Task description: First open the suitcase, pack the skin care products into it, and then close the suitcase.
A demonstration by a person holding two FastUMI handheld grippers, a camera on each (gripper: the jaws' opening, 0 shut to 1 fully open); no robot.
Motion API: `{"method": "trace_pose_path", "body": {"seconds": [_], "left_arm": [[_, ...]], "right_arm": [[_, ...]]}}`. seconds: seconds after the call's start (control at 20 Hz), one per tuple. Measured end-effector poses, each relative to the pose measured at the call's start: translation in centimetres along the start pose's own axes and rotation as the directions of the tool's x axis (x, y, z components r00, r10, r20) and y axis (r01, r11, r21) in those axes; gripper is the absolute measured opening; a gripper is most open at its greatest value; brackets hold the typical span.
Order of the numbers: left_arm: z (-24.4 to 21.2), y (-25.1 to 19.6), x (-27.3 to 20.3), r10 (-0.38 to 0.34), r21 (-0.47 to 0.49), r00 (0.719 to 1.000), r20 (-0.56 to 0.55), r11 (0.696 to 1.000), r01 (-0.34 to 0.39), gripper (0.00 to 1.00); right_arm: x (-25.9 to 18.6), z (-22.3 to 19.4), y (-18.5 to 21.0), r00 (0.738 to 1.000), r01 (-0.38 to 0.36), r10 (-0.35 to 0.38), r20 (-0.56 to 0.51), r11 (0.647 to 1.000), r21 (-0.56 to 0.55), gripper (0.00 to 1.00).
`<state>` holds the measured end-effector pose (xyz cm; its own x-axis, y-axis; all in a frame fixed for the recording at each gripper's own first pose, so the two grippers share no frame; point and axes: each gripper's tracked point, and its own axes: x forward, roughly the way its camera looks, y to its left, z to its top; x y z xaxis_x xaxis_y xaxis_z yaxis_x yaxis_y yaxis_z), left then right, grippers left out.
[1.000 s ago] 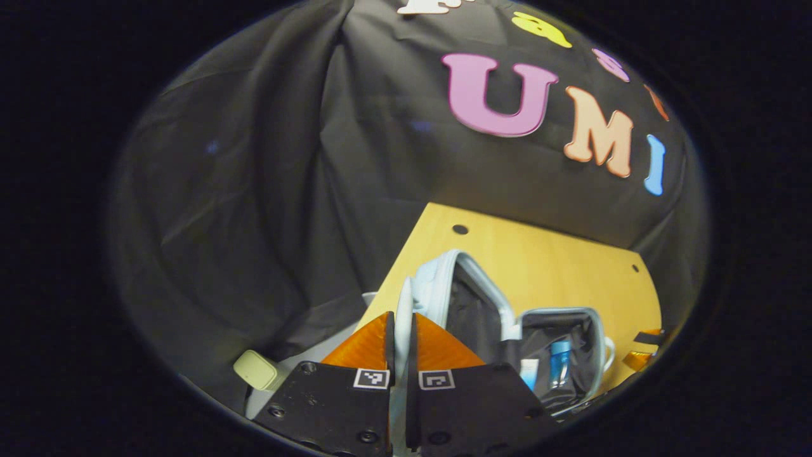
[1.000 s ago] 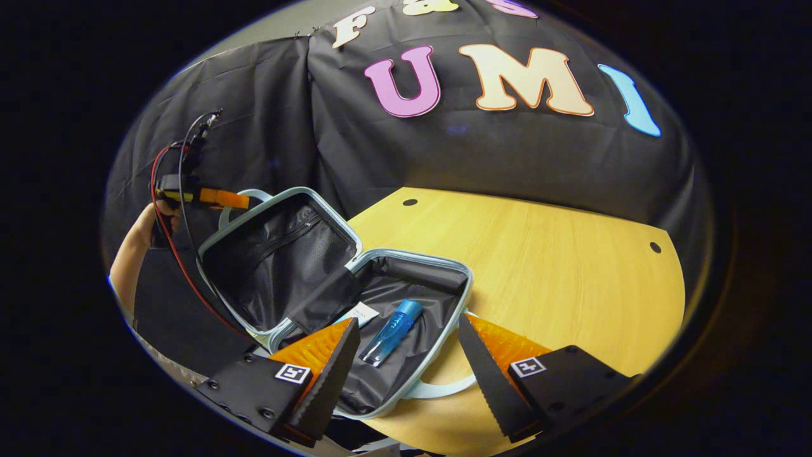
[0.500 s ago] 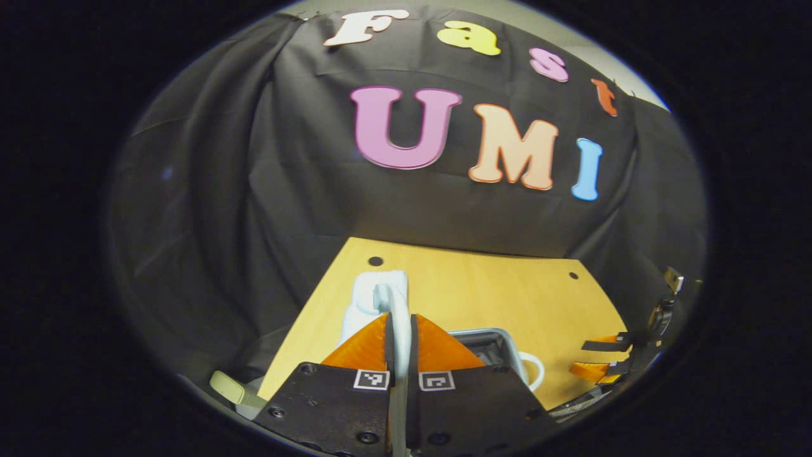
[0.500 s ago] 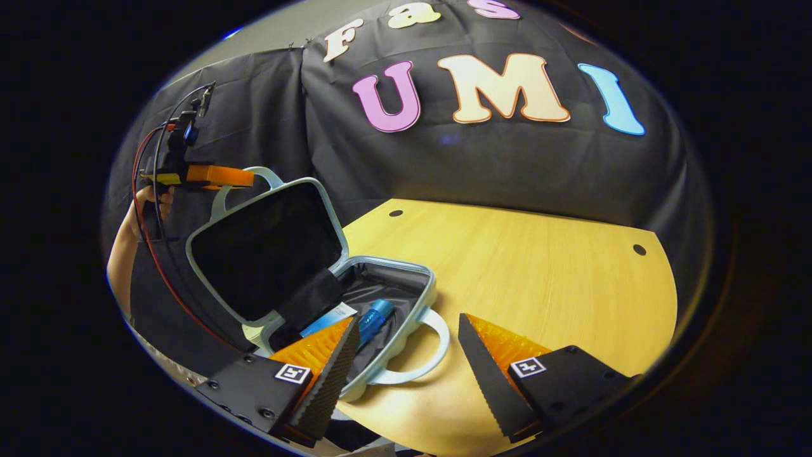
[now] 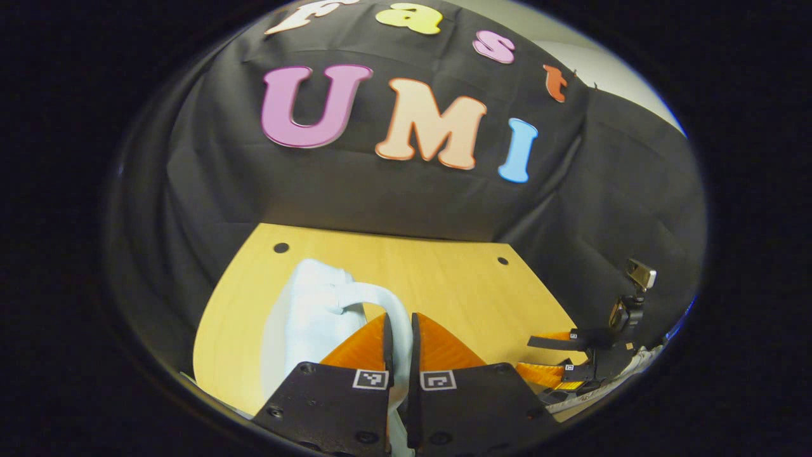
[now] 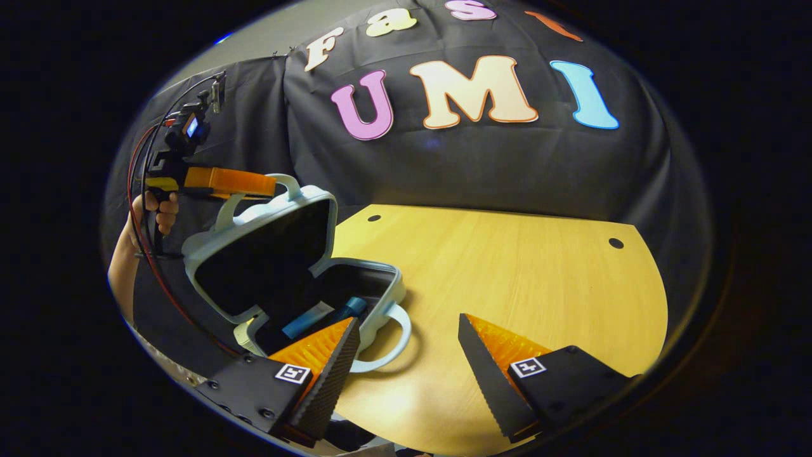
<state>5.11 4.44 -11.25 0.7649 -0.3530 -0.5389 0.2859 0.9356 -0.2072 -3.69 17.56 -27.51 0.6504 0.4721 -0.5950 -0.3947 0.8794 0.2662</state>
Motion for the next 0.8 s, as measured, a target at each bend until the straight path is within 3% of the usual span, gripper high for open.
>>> {"method": "trace_pose_path", "body": {"seconds": [0.4,0.6,0.65,0.8], "left_arm": [[-8.9,-6.3,4.2,-0.072,0.019,0.976,-0.205,0.997,0.078,0.05],[-12.7,-7.7,5.8,-0.03,0.035,0.966,-0.256,0.999,0.04,0.11],[-12.8,-8.9,5.8,-0.043,0.024,0.972,-0.232,0.998,0.05,0.2],[-10.9,-12.0,5.7,-0.045,0.026,0.992,-0.121,0.999,0.048,0.69]], "right_arm": [[-2.3,-0.7,-4.5,0.999,0.053,-0.053,0.002,0.998,0.025,0.98],[-3.7,0.0,-6.4,0.998,0.05,-0.05,0.022,0.999,0.014,0.98],[-4.0,0.3,-6.9,0.998,0.047,-0.047,0.032,0.999,0.01,0.98],[-5.1,1.9,-8.0,0.996,0.04,-0.04,0.078,0.999,0.006,0.98]]}}
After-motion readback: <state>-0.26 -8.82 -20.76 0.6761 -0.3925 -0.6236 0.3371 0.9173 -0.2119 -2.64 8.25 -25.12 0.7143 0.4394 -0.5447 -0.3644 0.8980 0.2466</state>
